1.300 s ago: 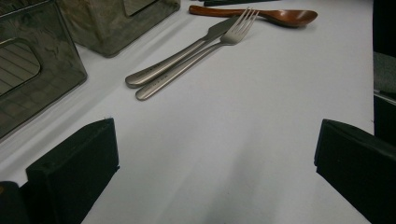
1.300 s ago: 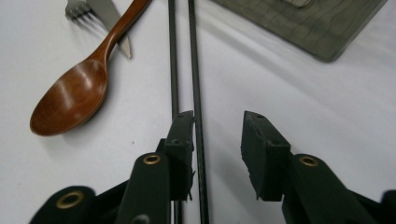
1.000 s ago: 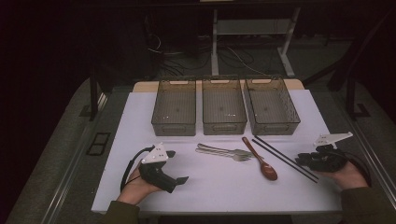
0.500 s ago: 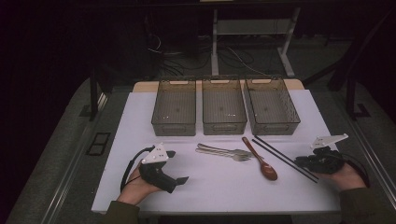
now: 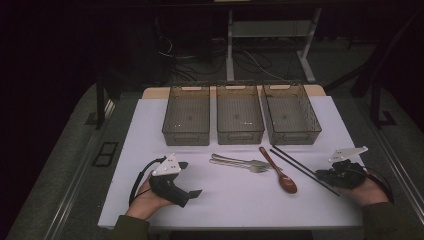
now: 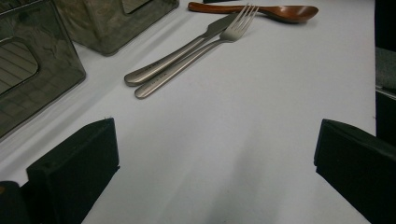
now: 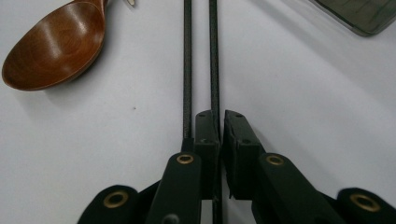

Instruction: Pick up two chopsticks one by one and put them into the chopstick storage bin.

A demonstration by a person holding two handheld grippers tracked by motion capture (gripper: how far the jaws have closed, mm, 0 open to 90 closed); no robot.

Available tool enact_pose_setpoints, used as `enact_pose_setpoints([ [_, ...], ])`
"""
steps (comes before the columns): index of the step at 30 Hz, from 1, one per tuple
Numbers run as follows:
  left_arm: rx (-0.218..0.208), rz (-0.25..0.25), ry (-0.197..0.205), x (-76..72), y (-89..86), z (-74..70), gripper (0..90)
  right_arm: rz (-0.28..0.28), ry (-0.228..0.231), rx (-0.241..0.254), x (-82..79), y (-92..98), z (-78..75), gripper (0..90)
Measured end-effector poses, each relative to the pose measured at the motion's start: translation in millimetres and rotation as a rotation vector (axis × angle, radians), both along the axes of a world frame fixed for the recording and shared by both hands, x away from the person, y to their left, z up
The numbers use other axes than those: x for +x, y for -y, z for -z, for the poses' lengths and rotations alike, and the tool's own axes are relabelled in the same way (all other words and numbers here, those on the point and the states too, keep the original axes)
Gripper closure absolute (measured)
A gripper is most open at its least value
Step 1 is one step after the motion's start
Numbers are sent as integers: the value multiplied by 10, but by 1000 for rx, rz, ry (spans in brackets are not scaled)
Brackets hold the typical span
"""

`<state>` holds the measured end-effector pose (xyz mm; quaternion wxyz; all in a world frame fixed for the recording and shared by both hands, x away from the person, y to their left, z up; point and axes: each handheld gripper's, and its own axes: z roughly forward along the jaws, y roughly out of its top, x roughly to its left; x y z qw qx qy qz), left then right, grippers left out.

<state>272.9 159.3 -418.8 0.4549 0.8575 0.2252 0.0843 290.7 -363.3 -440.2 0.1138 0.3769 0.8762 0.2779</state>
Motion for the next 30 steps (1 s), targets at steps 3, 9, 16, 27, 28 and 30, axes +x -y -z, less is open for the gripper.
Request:
enact_pose_setpoints([
  [3,-3,-1,-2,-1,3,2,0,1,-3,15,-2,9,8,858],
  [9,-3,-3,-4,-7,6,2,0,-1,0,23,-1,20,14,864],
  [16,-3,-1,-2,-9,2,-2,0,0,-10,48,8,49,13,866],
  [27,-5,1,6,-8,-3,-9,0,3,-5,115,-6,125,-59,866],
  [28,-5,2,6,-8,-4,-10,0,-1,5,121,-7,138,-64,866],
  [30,-13,-3,5,-10,-2,-10,0,6,6,137,-18,154,-88,867],
])
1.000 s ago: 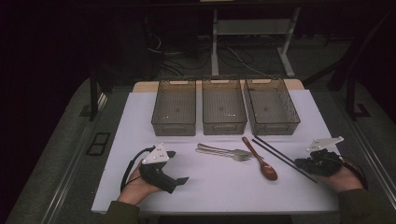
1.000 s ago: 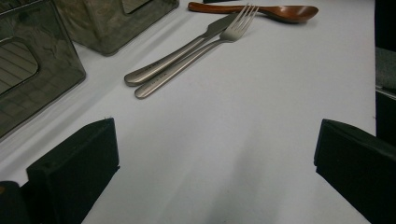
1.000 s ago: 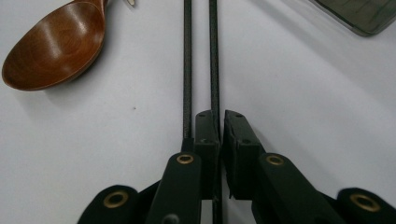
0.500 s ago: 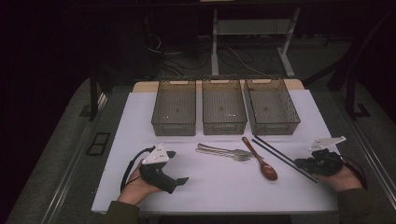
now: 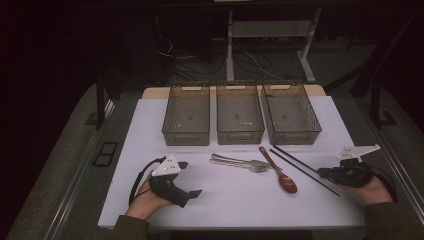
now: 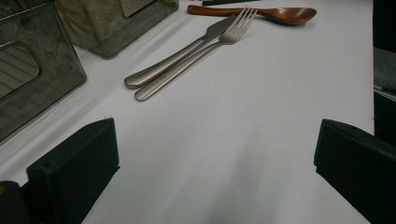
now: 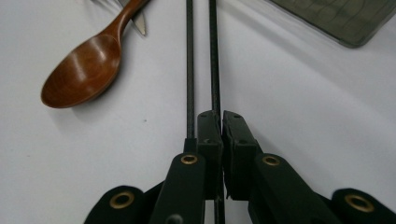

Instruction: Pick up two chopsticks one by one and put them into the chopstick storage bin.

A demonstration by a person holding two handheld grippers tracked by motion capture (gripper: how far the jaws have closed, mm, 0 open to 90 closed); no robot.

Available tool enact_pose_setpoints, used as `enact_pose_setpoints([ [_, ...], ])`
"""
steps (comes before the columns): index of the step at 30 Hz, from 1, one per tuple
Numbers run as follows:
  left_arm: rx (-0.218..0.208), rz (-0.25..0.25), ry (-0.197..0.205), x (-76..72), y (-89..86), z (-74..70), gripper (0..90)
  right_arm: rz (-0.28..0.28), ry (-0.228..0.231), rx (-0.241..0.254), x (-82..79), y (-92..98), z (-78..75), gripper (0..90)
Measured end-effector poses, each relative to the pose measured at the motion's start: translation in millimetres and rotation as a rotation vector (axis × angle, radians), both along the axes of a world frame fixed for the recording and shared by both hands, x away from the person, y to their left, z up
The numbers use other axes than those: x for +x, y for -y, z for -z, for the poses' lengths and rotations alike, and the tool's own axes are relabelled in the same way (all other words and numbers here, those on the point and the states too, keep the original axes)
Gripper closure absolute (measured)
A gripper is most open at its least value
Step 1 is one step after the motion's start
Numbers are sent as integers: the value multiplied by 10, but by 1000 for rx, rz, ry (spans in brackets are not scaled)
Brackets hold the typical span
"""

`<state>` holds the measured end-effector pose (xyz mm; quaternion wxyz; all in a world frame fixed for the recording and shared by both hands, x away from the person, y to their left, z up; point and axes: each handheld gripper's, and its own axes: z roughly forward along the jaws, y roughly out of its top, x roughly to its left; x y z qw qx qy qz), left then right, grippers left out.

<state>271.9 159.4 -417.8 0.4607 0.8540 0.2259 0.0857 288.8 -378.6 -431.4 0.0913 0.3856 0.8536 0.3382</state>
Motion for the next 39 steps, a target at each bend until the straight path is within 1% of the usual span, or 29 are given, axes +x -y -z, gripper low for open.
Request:
enact_pose_setpoints([
  [5,6,1,2,4,-9,-5,0,12,35,34,-28,63,-74,867],
  [10,7,0,2,3,-3,-4,0,30,50,72,-73,114,-132,867],
  [12,6,-1,2,1,-2,-5,0,25,63,80,-84,127,-151,867],
  [13,8,0,4,1,-3,-6,0,26,59,85,-93,129,-161,867],
  [18,9,-3,5,2,-10,-8,0,18,72,101,-139,141,-217,867],
  [23,8,-4,5,3,-6,-7,0,12,102,122,-185,149,-287,867],
  [29,7,-3,6,1,-11,-8,0,1,133,149,-204,136,-381,866],
  [36,3,-6,4,10,-8,4,0,-13,156,193,-210,121,-469,866],
  [39,8,-4,4,11,-10,6,0,-17,163,202,-204,102,-509,866],
])
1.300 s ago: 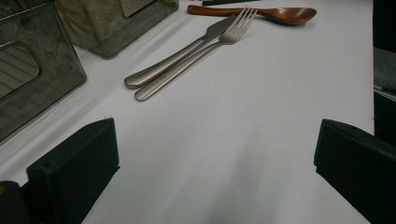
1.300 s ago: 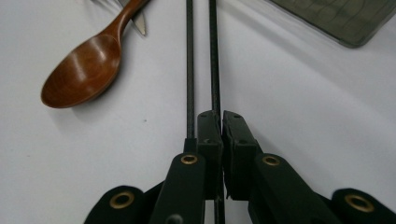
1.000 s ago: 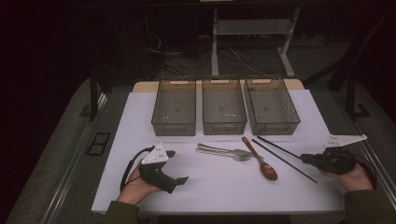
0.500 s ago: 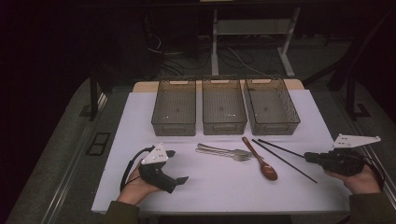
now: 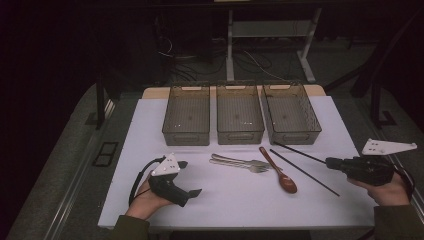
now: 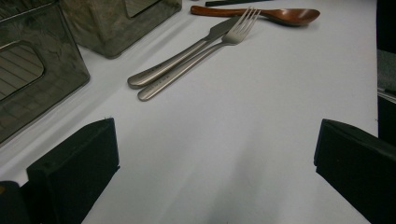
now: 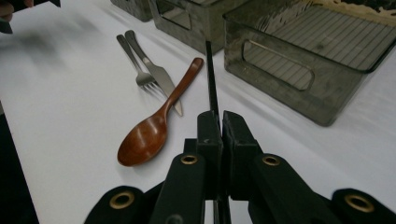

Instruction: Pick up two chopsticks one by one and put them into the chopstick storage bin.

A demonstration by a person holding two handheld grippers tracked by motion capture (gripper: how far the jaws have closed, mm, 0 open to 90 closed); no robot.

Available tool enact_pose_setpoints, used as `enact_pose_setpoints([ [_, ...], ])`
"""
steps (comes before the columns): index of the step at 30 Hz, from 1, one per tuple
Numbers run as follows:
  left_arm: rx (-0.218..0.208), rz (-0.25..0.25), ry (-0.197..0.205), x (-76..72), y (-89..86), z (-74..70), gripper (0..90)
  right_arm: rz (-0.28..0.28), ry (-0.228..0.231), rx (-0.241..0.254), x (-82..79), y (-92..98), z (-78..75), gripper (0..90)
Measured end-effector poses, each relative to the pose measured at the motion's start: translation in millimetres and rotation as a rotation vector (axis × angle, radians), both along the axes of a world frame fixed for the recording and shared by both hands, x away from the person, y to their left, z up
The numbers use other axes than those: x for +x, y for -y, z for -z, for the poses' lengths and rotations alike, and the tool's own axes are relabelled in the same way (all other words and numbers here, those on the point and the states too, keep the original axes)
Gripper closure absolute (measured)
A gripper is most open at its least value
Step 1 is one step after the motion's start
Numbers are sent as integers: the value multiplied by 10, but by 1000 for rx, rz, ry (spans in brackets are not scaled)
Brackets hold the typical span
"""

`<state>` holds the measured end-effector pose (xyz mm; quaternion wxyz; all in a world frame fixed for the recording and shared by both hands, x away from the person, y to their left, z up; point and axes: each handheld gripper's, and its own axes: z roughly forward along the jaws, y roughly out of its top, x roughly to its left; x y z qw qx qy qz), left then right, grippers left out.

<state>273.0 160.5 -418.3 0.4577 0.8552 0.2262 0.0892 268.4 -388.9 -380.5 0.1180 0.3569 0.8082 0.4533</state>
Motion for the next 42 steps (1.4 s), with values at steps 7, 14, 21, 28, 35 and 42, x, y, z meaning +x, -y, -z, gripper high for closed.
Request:
enact_pose_setpoints([
  [7,-2,0,-17,10,6,7,0,-2,29,18,23,-30,-94,866],
  [14,-4,-7,-23,19,-5,0,0,7,44,34,110,-75,-161,866],
  [21,-6,-7,-10,10,7,5,0,0,48,43,240,-191,-192,866],
  [28,-10,-17,-7,19,4,2,0,-7,58,48,363,-350,-254,865],
  [35,-15,-18,-5,21,6,2,0,-17,58,38,478,-528,-300,866],
  [42,-8,-11,-6,18,22,7,0,-25,53,41,552,-691,-314,865],
])
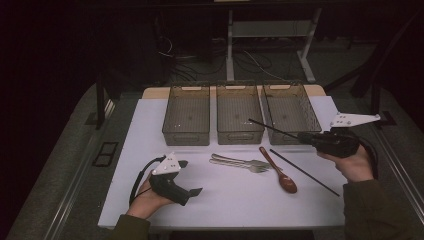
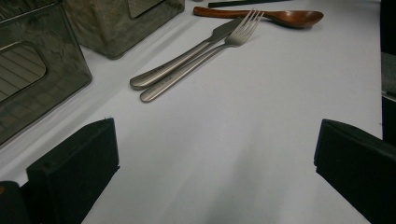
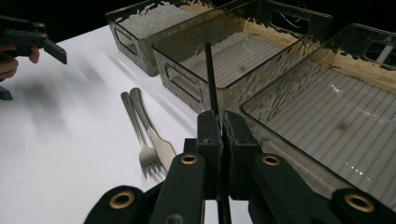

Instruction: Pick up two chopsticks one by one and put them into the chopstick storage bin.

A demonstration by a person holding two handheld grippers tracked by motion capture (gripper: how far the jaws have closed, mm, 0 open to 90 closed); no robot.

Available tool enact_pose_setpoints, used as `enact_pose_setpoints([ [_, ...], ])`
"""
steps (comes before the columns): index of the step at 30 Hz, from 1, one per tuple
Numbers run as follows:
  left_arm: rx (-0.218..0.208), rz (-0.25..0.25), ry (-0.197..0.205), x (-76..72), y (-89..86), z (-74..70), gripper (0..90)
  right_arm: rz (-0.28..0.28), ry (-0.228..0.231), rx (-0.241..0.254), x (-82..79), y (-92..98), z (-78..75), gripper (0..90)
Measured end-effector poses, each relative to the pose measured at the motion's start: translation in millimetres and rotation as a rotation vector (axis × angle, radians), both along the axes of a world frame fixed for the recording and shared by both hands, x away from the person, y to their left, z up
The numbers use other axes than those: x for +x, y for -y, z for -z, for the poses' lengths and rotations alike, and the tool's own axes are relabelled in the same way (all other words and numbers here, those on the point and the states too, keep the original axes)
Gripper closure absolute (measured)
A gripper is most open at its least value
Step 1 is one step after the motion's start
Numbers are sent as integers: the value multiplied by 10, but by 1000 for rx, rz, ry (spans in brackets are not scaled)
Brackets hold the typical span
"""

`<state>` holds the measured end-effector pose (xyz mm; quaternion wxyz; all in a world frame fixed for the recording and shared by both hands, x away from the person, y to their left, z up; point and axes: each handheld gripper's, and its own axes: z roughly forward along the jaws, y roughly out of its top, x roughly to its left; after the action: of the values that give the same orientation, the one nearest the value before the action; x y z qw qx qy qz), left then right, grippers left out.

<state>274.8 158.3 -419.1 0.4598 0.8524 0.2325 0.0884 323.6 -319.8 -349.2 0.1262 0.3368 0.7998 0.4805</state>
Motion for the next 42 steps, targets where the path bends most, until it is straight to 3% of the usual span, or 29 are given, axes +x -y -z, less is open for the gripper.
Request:
enact_pose_setpoints([
  [11,-3,2,7,11,8,0,0,-8,8,-2,82,-242,-36,866],
  [17,-1,-3,8,2,18,10,0,22,12,-9,159,-441,-43,865],
  [23,-9,-3,10,10,16,8,0,32,11,3,278,-661,-62,865],
  [34,-15,1,16,45,19,17,0,20,11,-20,510,-1044,-174,865],
  [42,-21,5,19,34,26,9,0,15,-2,-29,646,-1356,-151,865],
])
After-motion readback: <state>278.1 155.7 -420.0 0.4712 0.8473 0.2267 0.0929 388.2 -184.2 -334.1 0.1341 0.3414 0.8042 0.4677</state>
